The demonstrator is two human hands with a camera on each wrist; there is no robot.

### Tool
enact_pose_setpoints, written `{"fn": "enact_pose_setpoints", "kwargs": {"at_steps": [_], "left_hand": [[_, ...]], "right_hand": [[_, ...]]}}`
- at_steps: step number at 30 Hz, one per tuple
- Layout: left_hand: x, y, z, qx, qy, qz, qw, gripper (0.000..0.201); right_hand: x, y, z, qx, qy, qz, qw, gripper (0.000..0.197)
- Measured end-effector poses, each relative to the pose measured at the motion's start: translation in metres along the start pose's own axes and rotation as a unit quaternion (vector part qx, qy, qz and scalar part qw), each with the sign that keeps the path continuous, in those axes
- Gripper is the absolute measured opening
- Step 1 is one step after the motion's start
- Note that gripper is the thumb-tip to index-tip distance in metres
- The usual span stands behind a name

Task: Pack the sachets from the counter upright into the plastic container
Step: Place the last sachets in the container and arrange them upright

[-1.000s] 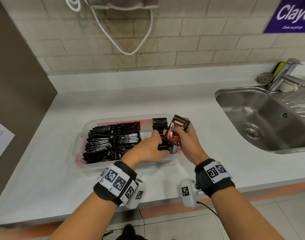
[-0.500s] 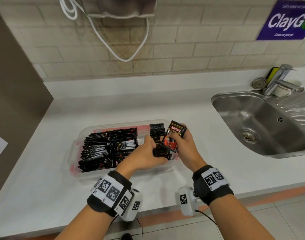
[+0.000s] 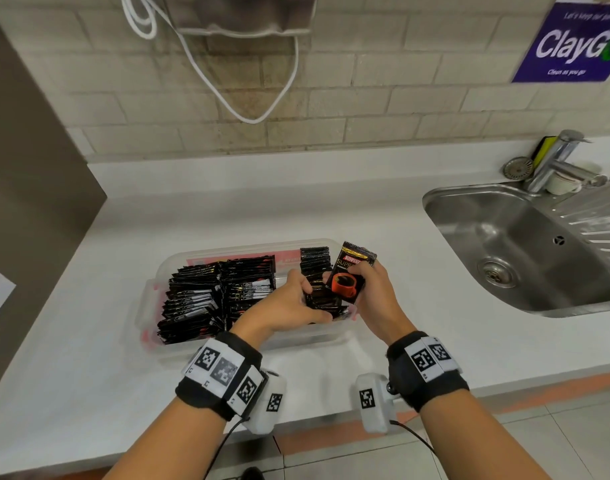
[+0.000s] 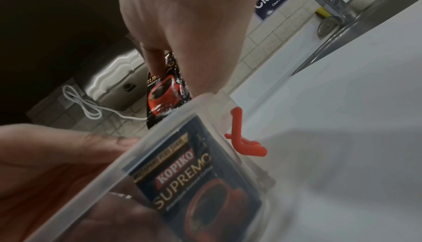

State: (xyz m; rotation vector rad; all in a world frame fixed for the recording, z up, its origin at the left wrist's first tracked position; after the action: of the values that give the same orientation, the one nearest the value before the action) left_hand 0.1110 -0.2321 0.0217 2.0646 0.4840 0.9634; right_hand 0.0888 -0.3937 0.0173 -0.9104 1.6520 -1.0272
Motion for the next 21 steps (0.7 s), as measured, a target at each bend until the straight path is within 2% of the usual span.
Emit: {"fn": "enact_pose_setpoints", "kwargs": {"at_steps": [8, 15, 21], "left_hand": [[0.003, -0.001, 0.007, 0.005, 0.022, 0.034, 0.999, 0.064], [0.004, 0.005, 0.008, -0.002, 0.031, 0.087, 0.996, 0.066], [0.002, 0.01, 0.003, -0.03, 0.069, 0.103, 0.992, 0.065]], "right_hand": [[0.001, 0.001, 0.0, 0.002, 0.004, -0.023, 1.0, 0.029], [0.001, 0.001, 0.001, 0.0, 0.014, -0.027, 1.0, 0.032], [-0.003, -0.004, -0.004, 0.05, -0.008, -0.054, 0.997, 0.03]]}}
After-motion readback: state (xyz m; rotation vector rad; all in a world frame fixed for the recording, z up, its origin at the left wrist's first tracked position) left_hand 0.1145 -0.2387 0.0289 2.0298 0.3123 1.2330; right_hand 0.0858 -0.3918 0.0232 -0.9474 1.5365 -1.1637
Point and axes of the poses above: each hand's wrist, its own z-axis towards the middle knuckle, its own x-axis out of the back of the hand, y = z × x, the point moved 4 cm from there along z, towards the middle knuckle, and after that the axes turned 2 degrees about -x, right-handed, at the moved point
